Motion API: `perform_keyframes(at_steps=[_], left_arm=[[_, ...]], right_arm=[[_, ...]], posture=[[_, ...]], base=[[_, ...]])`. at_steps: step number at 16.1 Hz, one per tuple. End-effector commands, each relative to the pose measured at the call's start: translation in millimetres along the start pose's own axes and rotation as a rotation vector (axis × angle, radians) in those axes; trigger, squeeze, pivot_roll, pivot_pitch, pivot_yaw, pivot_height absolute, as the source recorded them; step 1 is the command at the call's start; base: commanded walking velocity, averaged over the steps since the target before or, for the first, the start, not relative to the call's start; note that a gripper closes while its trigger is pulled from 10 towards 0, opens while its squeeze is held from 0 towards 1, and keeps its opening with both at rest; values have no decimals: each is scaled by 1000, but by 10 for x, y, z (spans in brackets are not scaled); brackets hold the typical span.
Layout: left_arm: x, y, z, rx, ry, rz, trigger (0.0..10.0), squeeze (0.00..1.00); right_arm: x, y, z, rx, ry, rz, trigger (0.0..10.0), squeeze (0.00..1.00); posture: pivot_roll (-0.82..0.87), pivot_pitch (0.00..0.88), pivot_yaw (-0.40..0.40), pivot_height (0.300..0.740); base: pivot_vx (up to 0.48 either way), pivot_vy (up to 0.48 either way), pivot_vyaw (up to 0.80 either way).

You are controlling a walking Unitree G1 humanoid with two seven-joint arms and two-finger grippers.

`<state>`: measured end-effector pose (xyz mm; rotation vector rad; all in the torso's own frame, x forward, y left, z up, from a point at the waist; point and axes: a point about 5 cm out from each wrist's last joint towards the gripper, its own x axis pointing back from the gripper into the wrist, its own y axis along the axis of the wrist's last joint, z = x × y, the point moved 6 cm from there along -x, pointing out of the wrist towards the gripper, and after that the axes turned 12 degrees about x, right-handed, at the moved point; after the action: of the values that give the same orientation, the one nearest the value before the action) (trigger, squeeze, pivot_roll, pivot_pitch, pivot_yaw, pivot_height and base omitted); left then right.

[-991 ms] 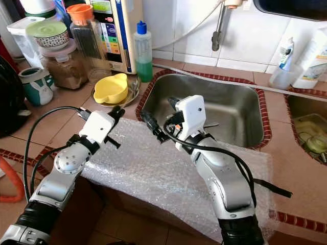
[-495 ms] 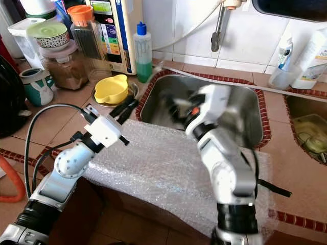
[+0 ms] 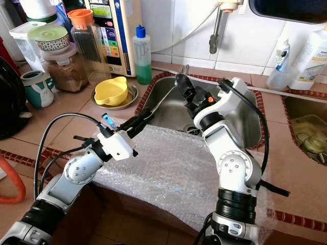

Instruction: Kitchen organization

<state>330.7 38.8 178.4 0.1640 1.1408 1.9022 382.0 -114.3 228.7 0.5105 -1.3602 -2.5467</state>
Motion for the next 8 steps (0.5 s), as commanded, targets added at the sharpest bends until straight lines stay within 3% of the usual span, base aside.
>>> perform_keyframes(at_steps=[1,4,8], left_arm=[[-33,24,-9,-22,-11,-16,0,0],[-77,99,17,-36,8,-54,0,0],[-102,164,34,-50,28,-89,0,0]], right_arm=[[9,74,139,-21,60,-15,10000,0],[14,-14,175,-42,69,30,10000,0],[-48,-162,149,-3,31,114,10000,0]], posture=[[-60,12,42,740],[-60,15,39,740],[-66,17,37,740]], base=[[0,0,0],[0,0,0],[0,0,0]])
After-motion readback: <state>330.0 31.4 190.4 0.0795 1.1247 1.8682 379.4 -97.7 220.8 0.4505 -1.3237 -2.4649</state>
